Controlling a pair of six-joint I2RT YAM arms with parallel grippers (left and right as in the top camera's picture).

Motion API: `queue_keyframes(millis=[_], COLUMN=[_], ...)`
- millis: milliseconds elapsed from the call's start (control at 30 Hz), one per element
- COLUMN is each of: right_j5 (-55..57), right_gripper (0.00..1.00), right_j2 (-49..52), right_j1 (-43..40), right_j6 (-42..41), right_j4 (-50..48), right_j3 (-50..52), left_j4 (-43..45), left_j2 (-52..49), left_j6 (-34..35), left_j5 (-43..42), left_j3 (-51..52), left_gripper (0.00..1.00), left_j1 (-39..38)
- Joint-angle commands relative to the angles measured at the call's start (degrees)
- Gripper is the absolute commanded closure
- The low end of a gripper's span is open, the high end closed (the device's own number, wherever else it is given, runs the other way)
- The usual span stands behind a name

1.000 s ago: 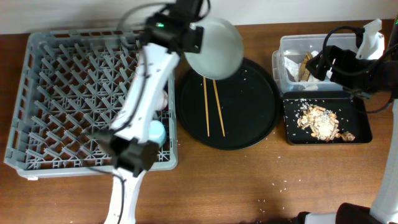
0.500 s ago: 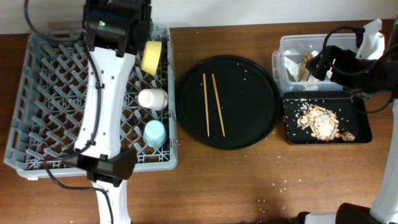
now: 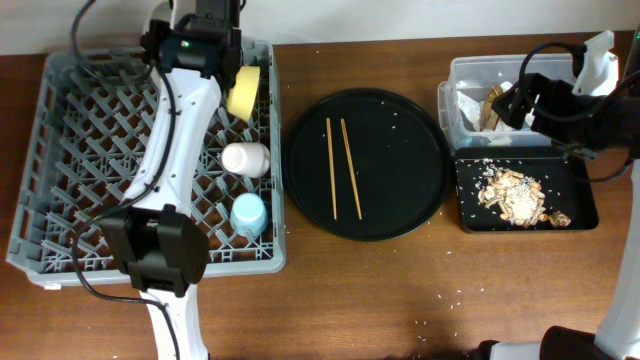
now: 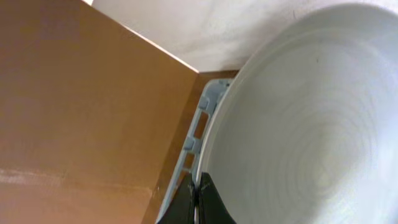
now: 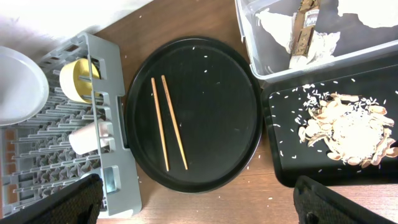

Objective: Sort waste into correct bins and load items into the dishwasher rack
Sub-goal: 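Stand the white plate upright in the rack's back row and release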

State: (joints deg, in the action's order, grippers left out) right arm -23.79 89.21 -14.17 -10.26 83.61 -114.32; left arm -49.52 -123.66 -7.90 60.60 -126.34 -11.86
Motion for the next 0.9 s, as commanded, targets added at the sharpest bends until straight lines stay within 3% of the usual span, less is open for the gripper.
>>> queue_keyframes(millis=[0,767,800,833,867], right_j5=[0.52,0.52,0.52,0.52,0.52], right_gripper=[0.01,0.02,0.01,0.02,0.02], right_j2=[0.2,0.2,0.2,0.2,0.2], right_j1=[-0.09,-0.11,-0.09,-0.11,-0.09], right_j6=[0.42,0.42,0.42,0.42,0.42], right_j4=[0.02,0.02,0.0,0.02,0.02], right_j3=[-0.07,-0.07,-0.07,-0.07,-0.07], left_j4=[3.87,8.79,8.76,8.76,8.79], left_j2=[0.22,-5.92,-6.03,-6.05,-6.05], left_j6=[-0.42,-0.39,-0.37,-0.39,-0.39], left_j5=[3.3,-2.43,-4.11,-5.33,-6.29], left_j3=[3.39,7.5,7.5,7.5,7.5], left_gripper=[1.0,1.0,0.97,0.88,0.67], left_j1=[0.31,-1.95,-2.27,-2.4,-2.43])
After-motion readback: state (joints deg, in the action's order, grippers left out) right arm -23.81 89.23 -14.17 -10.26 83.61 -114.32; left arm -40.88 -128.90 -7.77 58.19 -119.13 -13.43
